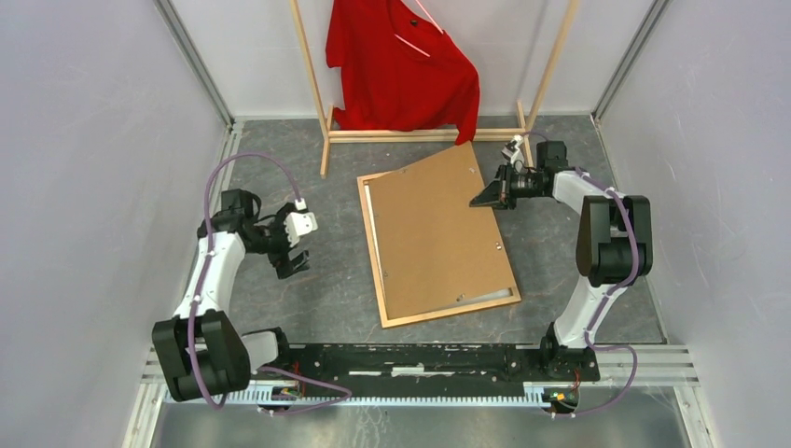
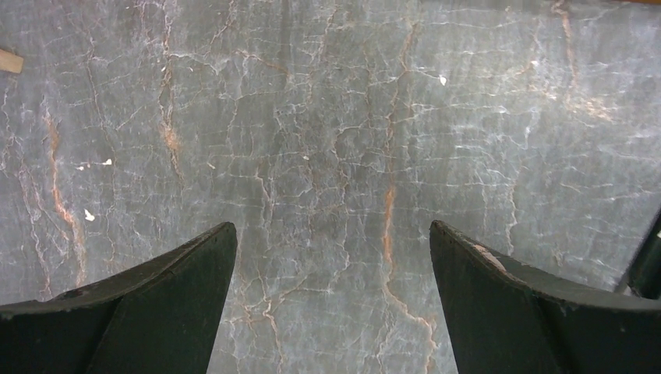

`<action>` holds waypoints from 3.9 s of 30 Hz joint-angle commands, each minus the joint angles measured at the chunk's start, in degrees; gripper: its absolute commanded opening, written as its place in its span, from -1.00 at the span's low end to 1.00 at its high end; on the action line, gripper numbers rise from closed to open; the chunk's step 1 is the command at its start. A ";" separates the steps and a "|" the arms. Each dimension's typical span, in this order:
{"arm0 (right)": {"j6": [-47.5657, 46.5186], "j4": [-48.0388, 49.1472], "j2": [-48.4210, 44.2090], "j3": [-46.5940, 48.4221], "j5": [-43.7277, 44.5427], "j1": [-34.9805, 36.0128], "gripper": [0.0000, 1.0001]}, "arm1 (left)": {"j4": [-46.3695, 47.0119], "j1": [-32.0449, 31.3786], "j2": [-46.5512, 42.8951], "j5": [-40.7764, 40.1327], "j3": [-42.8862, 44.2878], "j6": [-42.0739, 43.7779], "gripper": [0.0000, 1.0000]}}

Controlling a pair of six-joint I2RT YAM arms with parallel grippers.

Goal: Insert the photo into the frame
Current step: Place the photo frame item in the photo frame, then adjust the photo frame at the center of the board, then install the photo frame at the center of the board.

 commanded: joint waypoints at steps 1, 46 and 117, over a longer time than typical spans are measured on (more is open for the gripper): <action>-1.48 2.98 0.31 1.54 -0.82 3.68 -1.00 | 9.80 -2.12 1.48 -0.80 -1.97 -8.77 1.00; -13.91 -13.75 -8.90 8.62 45.82 16.15 0.96 | 28.24 -18.08 14.01 -23.31 -3.53 -29.10 1.00; 22.83 41.26 -4.04 -7.45 62.28 66.98 0.58 | 6.04 -9.96 29.63 -1.38 16.96 -39.91 0.38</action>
